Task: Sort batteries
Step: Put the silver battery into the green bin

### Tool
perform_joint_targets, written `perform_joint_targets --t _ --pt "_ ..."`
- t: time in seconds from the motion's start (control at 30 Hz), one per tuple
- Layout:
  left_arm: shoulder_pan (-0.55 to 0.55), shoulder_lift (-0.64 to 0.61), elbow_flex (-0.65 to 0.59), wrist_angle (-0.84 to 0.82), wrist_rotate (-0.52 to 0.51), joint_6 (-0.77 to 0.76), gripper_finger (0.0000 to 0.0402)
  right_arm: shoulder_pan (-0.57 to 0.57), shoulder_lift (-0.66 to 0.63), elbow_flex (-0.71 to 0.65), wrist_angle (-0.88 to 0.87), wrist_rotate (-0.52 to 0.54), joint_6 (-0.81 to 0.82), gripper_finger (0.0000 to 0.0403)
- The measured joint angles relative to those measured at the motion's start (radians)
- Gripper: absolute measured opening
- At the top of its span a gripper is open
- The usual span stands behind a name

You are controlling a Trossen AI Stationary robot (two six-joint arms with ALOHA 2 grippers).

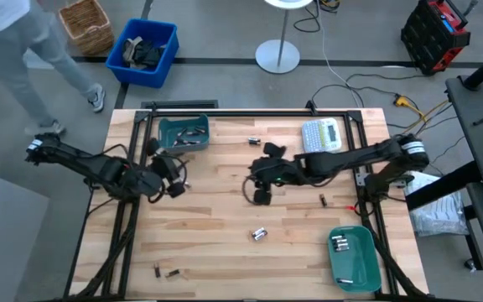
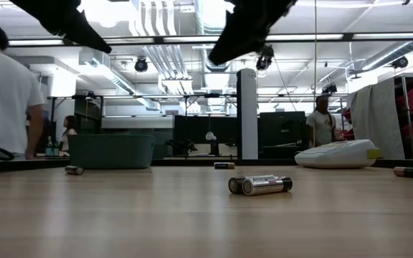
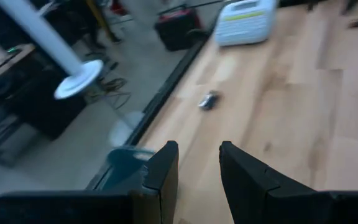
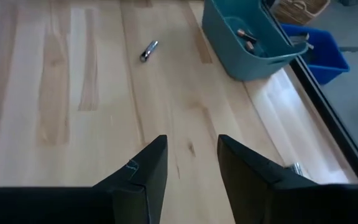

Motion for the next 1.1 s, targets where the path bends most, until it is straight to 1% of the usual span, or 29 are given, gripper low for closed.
perform_joint_targets --t 0.13,0.2,0.3,0.5,0.7,0.77,1.1 --pt "-0.008 -0.035 0.01 -0.107 -0.052 -0.097 0.0098 0.0 0.102 0.094 -0.013 0.001 -0.04 0.0141" --pt "-0.009 -0.053 0.01 -0.133 -0.086 -0.131 0.0098 0.0 0.15 0.142 -0.02 0.001 -0.065 0.0146" --pt "-0.011 -0.08 0.009 -0.167 -0.11 -0.161 0.0098 -0.001 0.212 0.211 -0.018 0.001 -0.093 0.0151" --pt "-0.011 -0.113 0.009 -0.173 -0.116 -0.165 0.0098 -0.012 0.318 0.327 -0.009 0.0 -0.124 0.0161" --pt "-0.011 -0.137 0.009 -0.173 -0.168 -0.173 0.0098 -0.029 0.413 0.415 0.039 -0.002 -0.144 0.017" --pt "-0.011 -0.144 0.009 -0.173 -0.182 -0.176 0.0098 -0.033 0.447 0.446 0.047 -0.022 -0.155 0.0173" --pt "-0.011 -0.166 0.008 -0.191 -0.19 -0.177 0.0098 -0.046 0.664 0.684 0.084 -0.055 -0.168 0.018"
